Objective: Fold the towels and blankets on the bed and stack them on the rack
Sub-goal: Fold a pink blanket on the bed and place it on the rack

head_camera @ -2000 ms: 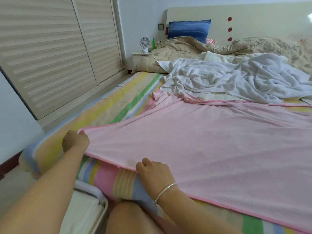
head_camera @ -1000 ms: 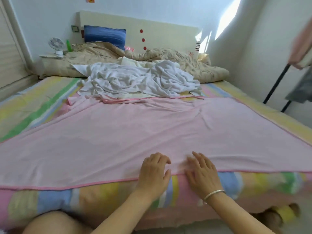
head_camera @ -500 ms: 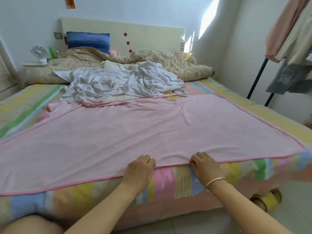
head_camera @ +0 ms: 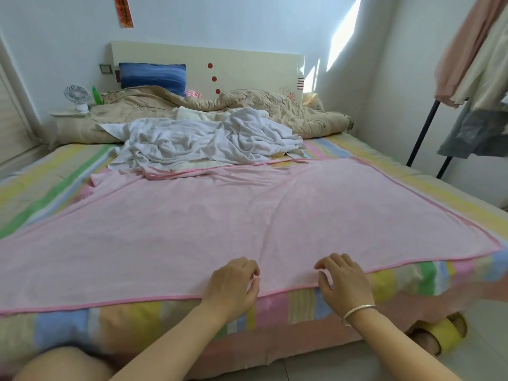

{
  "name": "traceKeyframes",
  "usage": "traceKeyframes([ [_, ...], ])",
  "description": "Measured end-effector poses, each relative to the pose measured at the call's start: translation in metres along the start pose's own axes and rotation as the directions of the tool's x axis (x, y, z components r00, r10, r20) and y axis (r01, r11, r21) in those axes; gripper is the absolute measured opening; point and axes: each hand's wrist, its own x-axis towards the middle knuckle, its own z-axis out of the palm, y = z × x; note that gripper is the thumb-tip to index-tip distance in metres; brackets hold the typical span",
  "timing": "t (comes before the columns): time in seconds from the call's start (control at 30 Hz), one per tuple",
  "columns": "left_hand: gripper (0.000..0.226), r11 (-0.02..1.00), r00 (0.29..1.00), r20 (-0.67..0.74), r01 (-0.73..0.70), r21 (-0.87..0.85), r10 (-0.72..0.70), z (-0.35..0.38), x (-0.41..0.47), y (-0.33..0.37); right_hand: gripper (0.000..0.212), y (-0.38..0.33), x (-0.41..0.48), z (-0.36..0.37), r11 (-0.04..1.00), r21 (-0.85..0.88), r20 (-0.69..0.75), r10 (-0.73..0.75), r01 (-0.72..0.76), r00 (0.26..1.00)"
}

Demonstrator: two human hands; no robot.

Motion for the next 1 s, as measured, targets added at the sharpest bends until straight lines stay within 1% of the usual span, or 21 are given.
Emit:
traceKeyframes([
  [0.03, 0.035, 0.999, 0.999, -0.013, 0.034, 0.012, -0.034, 0.001, 0.000, -0.003, 0.024, -0.006, 0.004, 0.001, 1.000, -0.009, 0.039, 0.029, -0.028, 0.999],
  [0.07, 0.052, 0.997, 0.998, 0.012, 0.069, 0.040, -0.069, 0.001, 0.000, -0.007, 0.036, -0.012, 0.008, 0.001, 0.999, -0.020, 0.117, 0.049, -0.047, 0.992],
  [0.13, 0.082, 0.983, 0.983, 0.112, 0.129, 0.133, -0.144, -0.001, -0.002, -0.017, 0.068, -0.029, 0.013, 0.009, 0.996, -0.041, 0.345, 0.083, -0.074, 0.935],
  [0.17, 0.086, 0.972, 0.968, 0.162, 0.162, 0.171, -0.190, -0.001, -0.002, -0.023, 0.084, -0.037, 0.015, 0.016, 0.997, -0.043, 0.415, 0.077, -0.065, 0.906],
  [0.2, 0.082, 0.958, 0.950, 0.198, 0.203, 0.203, -0.243, -0.001, -0.003, -0.028, 0.097, -0.048, 0.017, 0.021, 0.998, -0.032, 0.456, 0.068, -0.060, 0.887],
  [0.23, 0.077, 0.939, 0.929, 0.217, 0.249, 0.237, -0.301, -0.001, -0.005, -0.036, 0.106, -0.064, 0.018, 0.029, 0.999, -0.012, 0.470, 0.051, -0.052, 0.881],
  [0.27, 0.074, 0.921, 0.908, 0.234, 0.283, 0.268, -0.347, -0.002, -0.007, -0.041, 0.110, -0.079, 0.017, 0.038, 0.999, -0.002, 0.490, 0.047, -0.053, 0.870],
  [0.3, 0.071, 0.902, 0.887, 0.246, 0.317, 0.292, -0.391, -0.004, -0.011, -0.047, 0.107, -0.099, 0.017, 0.043, 1.000, 0.021, 0.464, -0.014, 0.005, 0.886],
  [0.37, 0.067, 0.871, 0.858, 0.238, 0.374, 0.320, -0.456, -0.011, -0.017, -0.059, 0.090, -0.141, 0.010, 0.049, 0.987, 0.063, 0.385, -0.159, 0.146, 0.909],
  [0.4, 0.064, 0.860, 0.850, 0.210, 0.417, 0.293, -0.484, -0.016, -0.020, -0.066, 0.086, -0.161, 0.009, 0.052, 0.967, 0.146, 0.394, -0.250, 0.208, 0.884],
  [0.47, 0.058, 0.831, 0.830, 0.080, 0.541, 0.131, -0.553, -0.031, -0.024, -0.085, 0.092, -0.190, 0.016, 0.055, 0.900, 0.329, 0.436, -0.413, 0.286, 0.799],
  [0.5, 0.057, 0.801, 0.802, -0.001, 0.597, 0.043, -0.598, -0.041, -0.027, -0.096, 0.095, -0.199, 0.025, 0.057, 0.873, 0.380, 0.386, -0.449, 0.305, 0.806],
  [0.53, 0.052, 0.771, 0.769, -0.068, 0.636, -0.021, -0.636, -0.052, -0.028, -0.106, 0.099, -0.204, 0.037, 0.059, 0.856, 0.400, 0.303, -0.460, 0.327, 0.834],
  [0.57, 0.047, 0.739, 0.732, -0.111, 0.671, -0.054, -0.673, -0.064, -0.032, -0.120, 0.107, -0.209, 0.050, 0.064, 0.860, 0.404, 0.296, -0.444, 0.310, 0.846],
  [0.63, 0.042, 0.695, 0.681, -0.150, 0.715, -0.074, -0.717, -0.087, -0.035, -0.144, 0.120, -0.213, 0.080, 0.074, 0.905, 0.346, 0.400, -0.379, 0.245, 0.834],
  [0.67, 0.041, 0.675, 0.660, -0.162, 0.734, -0.069, -0.734, -0.098, -0.036, -0.158, 0.115, -0.217, 0.096, 0.082, 0.924, 0.310, 0.452, -0.352, 0.225, 0.820],
  [0.73, 0.040, 0.644, 0.627, -0.183, 0.764, -0.045, -0.757, -0.114, -0.035, -0.181, 0.079, -0.225, 0.124, 0.097, 0.956, 0.218, 0.532, -0.285, 0.197, 0.798],
  [0.77, 0.040, 0.627, 0.612, -0.186, 0.778, -0.027, -0.768, -0.121, -0.033, -0.194, 0.066, -0.233, 0.135, 0.104, 0.965, 0.191, 0.561, -0.259, 0.181, 0.787],
  [0.8, 0.040, 0.611, 0.598, -0.190, 0.792, -0.014, -0.779, -0.127, -0.032, -0.208, 0.061, -0.243, 0.144, 0.114, 0.969, 0.178, 0.584, -0.244, 0.172, 0.774],
  [0.87, 0.040, 0.589, 0.578, -0.196, 0.808, 0.001, -0.793, -0.137, -0.028, -0.235, 0.061, -0.269, 0.153, 0.134, 0.967, 0.173, 0.612, -0.255, 0.188, 0.749],
  [1.0, 0.038, 0.566, 0.553, -0.237, 0.824, 0.012, -0.799, -0.149, -0.023, -0.295, 0.065, -0.341, 0.179, 0.179, 0.938, 0.222, 0.611, -0.347, 0.266, 0.712],
])
